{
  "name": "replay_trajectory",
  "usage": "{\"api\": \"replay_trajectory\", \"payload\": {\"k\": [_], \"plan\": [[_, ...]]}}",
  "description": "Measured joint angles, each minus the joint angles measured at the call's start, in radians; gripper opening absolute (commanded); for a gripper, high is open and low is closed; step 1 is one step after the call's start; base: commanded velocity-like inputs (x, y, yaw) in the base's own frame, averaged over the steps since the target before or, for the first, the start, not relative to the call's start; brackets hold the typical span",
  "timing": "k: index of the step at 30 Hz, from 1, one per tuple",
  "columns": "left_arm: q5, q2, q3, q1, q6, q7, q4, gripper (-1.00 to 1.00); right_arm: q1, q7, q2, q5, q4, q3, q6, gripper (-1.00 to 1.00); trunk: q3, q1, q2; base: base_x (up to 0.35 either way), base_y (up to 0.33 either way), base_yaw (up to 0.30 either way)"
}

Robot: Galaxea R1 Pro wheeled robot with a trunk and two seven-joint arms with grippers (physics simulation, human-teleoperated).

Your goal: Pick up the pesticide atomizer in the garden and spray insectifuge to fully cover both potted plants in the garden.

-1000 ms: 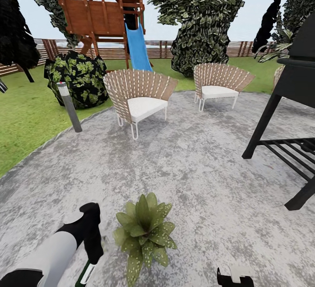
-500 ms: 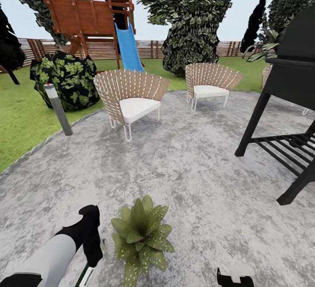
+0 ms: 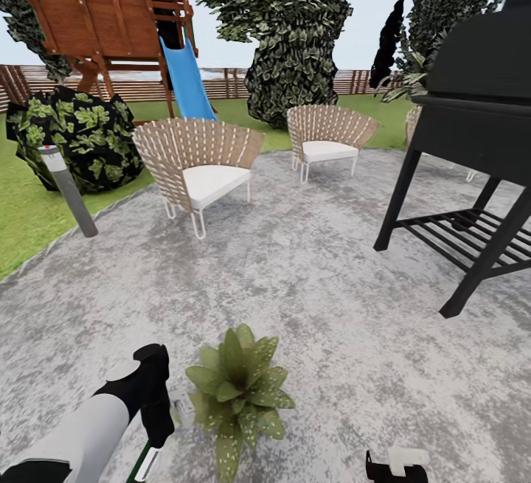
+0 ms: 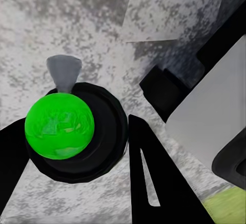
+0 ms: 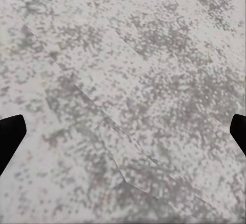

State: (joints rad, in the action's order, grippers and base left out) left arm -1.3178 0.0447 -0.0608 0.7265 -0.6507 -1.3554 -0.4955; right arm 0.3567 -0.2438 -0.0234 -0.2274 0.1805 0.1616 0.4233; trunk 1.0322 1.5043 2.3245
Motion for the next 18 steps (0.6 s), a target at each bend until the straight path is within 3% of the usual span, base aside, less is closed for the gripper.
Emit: {"api": "replay_trajectory", "payload": {"k": [5,13,15,18], "plan": [[0.002,0.000,0.001,-0.001,0.005,0.001,0.001,-1.00,0.000,0.000,0.000,0.001,0.000,0.000,0.000,1.00,0.000,0.000,0.000,-0.029,0.023,-0.009],[0.002,-0.001,-0.001,0.006,0.006,-0.001,-0.001,-1.00,0.001,0.000,0.000,0.002,0.000,0.002,0.000,1.00,-0.004,0.000,0.000,-0.219,0.084,-0.113],[0.001,-0.007,-0.003,0.034,0.002,-0.009,-0.007,-1.00,0.001,0.000,0.000,0.002,0.001,0.002,0.000,1.00,-0.004,0.000,0.000,-0.012,0.003,-0.003],[0.000,-0.013,-0.004,0.126,-0.003,-0.017,-0.015,-1.00,0.000,0.000,0.000,0.002,0.002,0.002,-0.001,1.00,-0.004,0.000,0.000,-0.002,0.000,0.000]]}}
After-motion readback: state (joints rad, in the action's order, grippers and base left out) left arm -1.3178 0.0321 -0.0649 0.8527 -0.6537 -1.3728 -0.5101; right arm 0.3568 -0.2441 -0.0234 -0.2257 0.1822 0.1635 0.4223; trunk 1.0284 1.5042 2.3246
